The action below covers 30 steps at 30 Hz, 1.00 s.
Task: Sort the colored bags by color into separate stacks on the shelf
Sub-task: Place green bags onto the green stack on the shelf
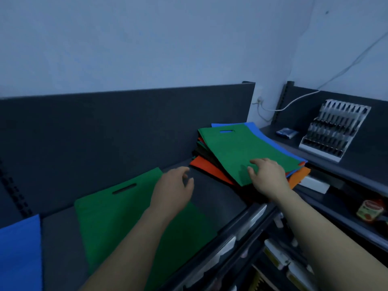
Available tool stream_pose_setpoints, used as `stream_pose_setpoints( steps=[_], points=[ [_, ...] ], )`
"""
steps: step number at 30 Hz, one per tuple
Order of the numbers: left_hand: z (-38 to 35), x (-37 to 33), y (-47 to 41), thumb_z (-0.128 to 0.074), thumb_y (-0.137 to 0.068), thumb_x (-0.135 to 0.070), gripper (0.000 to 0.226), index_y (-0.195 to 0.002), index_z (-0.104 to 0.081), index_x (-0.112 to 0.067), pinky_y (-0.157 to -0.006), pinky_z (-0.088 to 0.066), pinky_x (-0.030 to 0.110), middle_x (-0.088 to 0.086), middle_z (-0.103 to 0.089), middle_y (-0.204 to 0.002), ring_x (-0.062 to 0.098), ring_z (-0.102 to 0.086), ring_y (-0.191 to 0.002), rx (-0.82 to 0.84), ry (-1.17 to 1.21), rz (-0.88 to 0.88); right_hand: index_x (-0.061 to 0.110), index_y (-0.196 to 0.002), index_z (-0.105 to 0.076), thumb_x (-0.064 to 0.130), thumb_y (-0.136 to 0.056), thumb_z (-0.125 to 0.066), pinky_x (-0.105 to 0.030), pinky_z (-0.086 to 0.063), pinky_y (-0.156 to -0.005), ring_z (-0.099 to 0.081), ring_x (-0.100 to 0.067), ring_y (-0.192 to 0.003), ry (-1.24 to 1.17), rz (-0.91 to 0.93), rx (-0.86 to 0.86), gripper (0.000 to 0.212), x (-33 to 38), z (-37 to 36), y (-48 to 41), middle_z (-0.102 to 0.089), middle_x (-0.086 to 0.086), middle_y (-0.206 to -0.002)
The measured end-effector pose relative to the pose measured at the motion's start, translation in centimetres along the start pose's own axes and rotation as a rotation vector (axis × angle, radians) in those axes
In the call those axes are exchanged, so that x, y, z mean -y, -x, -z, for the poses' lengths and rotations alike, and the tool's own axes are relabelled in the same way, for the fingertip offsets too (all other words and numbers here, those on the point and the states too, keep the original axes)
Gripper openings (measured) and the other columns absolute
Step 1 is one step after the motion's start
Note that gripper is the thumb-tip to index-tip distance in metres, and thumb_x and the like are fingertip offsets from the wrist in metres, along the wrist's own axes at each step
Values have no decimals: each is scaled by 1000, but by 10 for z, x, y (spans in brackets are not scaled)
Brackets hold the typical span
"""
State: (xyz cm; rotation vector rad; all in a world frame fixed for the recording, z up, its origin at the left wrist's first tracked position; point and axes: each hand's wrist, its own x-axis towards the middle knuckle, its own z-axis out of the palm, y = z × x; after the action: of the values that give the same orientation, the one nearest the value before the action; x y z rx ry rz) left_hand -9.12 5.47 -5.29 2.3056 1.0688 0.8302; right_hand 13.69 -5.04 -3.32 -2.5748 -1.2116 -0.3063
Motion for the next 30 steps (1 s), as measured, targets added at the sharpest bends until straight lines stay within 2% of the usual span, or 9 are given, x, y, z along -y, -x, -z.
stream_pose_setpoints(
  steps=[4, 8, 12, 14, 18, 22, 25, 28, 30],
  points=[
    [-43, -24, -29, -55, -91, -26, 26, -112, -64, -14, -84, -52, 37, -3, -68, -99, 16, -62, -92, 2, 54, 84, 15, -129, -56, 35, -96, -44, -41, -41, -101, -52, -32, -118, 11, 0, 114, 40, -36, -15, -50, -56, -14, -129],
    [-82, -39, -53, -54, -93, -29, 31, -119, -61, -13, -86, -49, 28, -2, -66, -106, 15, -60, -98, 52, 123, 174, 22, -132, -51, 43, -94, -44, -42, -38, -104, -48, -32, -123, 48, 1, 243, 44, -61, -31, -80, -50, -12, -136],
    [-110, -51, -71, -51, -96, -32, 13, -93, -55, -21, -69, -39, 22, -6, -56, -95, 9, -52, -85, 103, 213, 245, 28, -135, -48, 43, -94, -43, -42, -33, -105, -43, -31, -124, 35, 54, 253, 44, -76, -43, -87, -47, -8, -136],
    [-119, -52, -78, -52, -96, -33, 23, -106, -58, -14, -63, -39, 19, -4, -61, -103, 7, -54, -83, 106, 312, 265, 29, -132, -50, 40, -94, -43, -41, -32, -104, -44, -29, -122, 36, 116, 231, 40, -77, -45, -84, -49, -6, -132],
    [-123, -50, -81, -61, -92, -20, 30, -120, -52, -14, -79, -44, 24, -5, -57, -112, 14, -56, -99, 0, 463, 341, 29, -123, -60, 32, -94, -45, -39, -38, -102, -49, -28, -117, -95, 295, 256, 32, -71, -45, -82, -55, -5, -123],
    [-117, -44, -78, -61, -91, -14, 30, -119, -50, -16, -68, -44, 24, -4, -59, -107, 15, -57, -94, -90, 499, 407, 13, -124, -59, 31, -94, -48, -39, -42, -99, -50, -33, -118, -151, 118, 119, 36, -93, -33, -105, -57, -14, -126],
    [-117, -44, -78, -62, -90, -13, 26, -114, -54, -15, -65, -46, 24, -6, -62, -102, 14, -60, -93, -100, 572, 397, 8, -127, -51, 38, -98, -40, -40, -39, -99, -50, -34, -119, -11, -35, 231, 43, -113, -31, -119, -55, -17, -130],
    [-122, -46, -80, -63, -89, -18, 28, -116, -54, -14, -63, -47, 23, -2, -63, -109, 13, -62, -93, -79, 618, 416, 9, -117, -58, 29, -98, -38, -39, -44, -94, -56, -33, -107, -139, 23, 243, 34, -110, -38, -117, -62, -15, -120],
    [-124, -46, -80, -63, -89, -16, 30, -116, -51, -12, -60, -46, 22, 2, -62, -112, 11, -60, -88, -106, 626, 448, 8, -126, -57, 21, -97, -41, -38, -46, -94, -57, -32, -110, -234, 84, 238, 35, -105, -38, -113, -62, -14, -124]
  ],
)
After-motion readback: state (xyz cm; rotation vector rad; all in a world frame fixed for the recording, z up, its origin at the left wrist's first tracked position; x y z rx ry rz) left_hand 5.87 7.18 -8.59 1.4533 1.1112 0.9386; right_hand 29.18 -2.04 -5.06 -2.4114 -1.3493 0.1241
